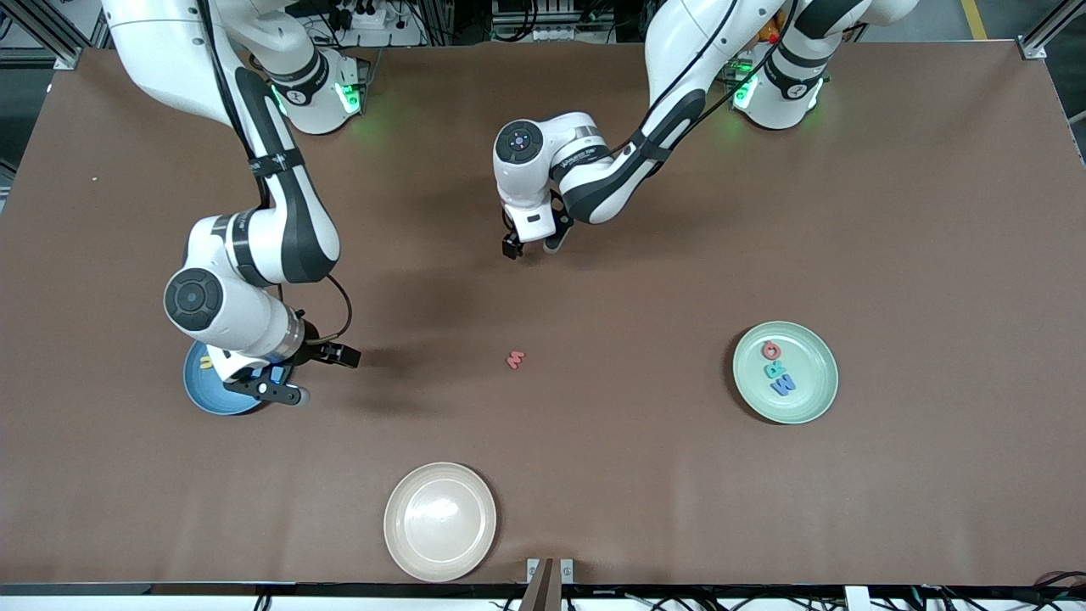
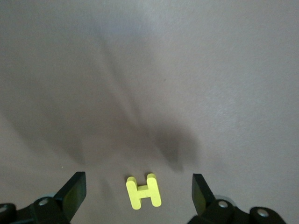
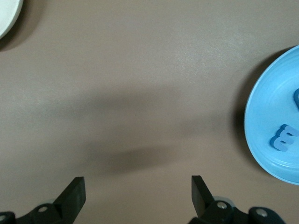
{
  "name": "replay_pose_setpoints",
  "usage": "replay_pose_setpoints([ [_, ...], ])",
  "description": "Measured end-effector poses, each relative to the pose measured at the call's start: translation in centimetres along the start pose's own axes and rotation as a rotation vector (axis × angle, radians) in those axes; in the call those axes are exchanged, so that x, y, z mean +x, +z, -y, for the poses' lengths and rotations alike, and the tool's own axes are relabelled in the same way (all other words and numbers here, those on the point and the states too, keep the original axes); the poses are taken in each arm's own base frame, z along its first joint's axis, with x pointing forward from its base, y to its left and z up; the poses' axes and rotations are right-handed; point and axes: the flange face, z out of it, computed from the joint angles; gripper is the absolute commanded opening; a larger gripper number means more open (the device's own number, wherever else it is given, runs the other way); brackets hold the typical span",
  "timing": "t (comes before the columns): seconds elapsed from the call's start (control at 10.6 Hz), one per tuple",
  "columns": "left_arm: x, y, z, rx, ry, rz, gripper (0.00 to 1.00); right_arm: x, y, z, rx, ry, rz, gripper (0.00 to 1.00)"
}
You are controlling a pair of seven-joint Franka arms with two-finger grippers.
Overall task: Sort upper and lower case letters into plates
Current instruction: 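Lower the left gripper over the yellow H and grasp it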
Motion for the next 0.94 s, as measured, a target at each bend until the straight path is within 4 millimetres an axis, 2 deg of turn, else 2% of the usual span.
replay_pose_setpoints([
  [0.57,-0.9,2.5,0.6,-0.029,-0.033,-0.006,1.0,-0.1,0.3,0.3,-0.003,-0.004,0.004,1.0],
  [0.66,-1.0,2.6,0.6,-0.031,-0.032,-0.003,0.95,-0.1,0.4,0.3,-0.004,-0.003,0.006,1.0],
  [0.76,-1.0,2.6,0.6,-0.036,-0.032,0.002,0.86,-0.1,0.6,0.3,-0.006,-0.003,0.008,1.0],
  [0.94,-1.2,2.5,0.6,-0.04,-0.029,0.006,0.58,-0.1,0.7,0.3,-0.007,-0.003,0.009,1.0],
])
